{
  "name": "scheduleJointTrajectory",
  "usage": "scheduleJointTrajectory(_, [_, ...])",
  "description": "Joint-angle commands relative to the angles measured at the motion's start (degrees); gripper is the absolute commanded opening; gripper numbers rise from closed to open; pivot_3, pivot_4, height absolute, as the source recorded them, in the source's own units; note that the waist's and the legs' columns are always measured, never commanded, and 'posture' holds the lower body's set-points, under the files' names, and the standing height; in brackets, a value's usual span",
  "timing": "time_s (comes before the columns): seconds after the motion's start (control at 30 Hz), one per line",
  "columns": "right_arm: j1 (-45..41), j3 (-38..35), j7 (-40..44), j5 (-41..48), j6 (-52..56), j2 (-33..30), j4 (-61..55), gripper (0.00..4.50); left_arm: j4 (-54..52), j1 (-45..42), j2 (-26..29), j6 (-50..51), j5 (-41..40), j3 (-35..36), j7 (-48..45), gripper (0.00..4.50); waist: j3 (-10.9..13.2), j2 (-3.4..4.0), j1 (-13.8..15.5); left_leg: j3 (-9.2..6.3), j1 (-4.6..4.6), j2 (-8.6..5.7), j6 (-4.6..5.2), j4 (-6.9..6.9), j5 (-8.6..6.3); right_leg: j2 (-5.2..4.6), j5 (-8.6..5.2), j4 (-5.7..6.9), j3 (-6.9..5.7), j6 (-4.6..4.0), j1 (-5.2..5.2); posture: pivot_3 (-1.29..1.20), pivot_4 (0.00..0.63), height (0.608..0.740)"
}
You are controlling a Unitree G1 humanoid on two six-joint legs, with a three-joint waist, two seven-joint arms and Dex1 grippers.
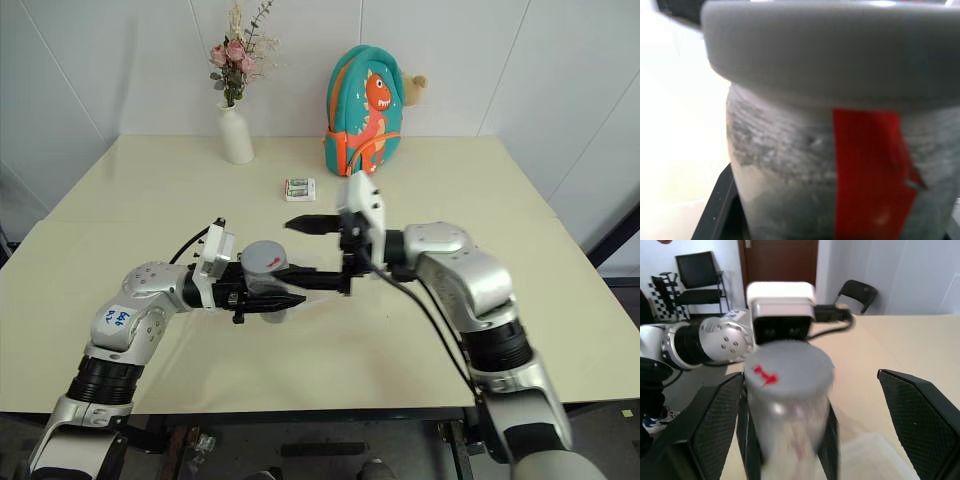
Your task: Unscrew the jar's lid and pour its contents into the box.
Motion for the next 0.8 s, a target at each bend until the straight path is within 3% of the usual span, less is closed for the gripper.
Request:
scheduleJointTrajectory(0.03, [1.1,-2.9,1.9,0.5,-0.9,-2.4,0.1,4.47,-2.7,0.3,0.5,-0.9,-1.0,0.7,-0.9,2.06,0.0,0.00,0.0,0.00,0.00,0.01,0.00,0.00,0.00,0.01,0.00,-0.01,0.00,0.00,0.00,0.00,0.150,0.740])
scheduleJointTrajectory(0.3, [0.4,-2.0,2.0,5.3,3.6,0.3,-5.8,4.47,-2.1,0.0,0.4,-1.0,-0.8,0.8,-1.0,2.06,0.0,0.07,-0.6,0.00,0.03,0.05,0.00,-0.01,0.00,0.05,0.00,0.04,0.03,0.00,-0.01,0.00,0.150,0.740])
scheduleJointTrajectory(0.5, [-1.5,2.1,-2.0,3.4,3.8,7.4,-6.9,4.47,-1.8,-0.7,-0.3,-0.9,-0.6,0.3,-0.9,2.06,0.0,0.07,-0.3,0.00,0.02,0.05,-0.01,0.02,0.00,0.05,0.00,0.07,0.02,0.01,-0.01,0.00,0.150,0.740])
scheduleJointTrajectory(0.8, [-3.1,5.7,-4.1,1.6,3.7,11.6,-6.5,4.47,-1.5,-1.1,-0.9,-1.1,-0.4,0.0,-0.8,2.06,0.0,0.07,-0.1,-0.02,0.01,0.04,-0.01,0.02,0.00,0.04,0.00,0.05,0.00,0.01,-0.01,0.00,0.150,0.740])
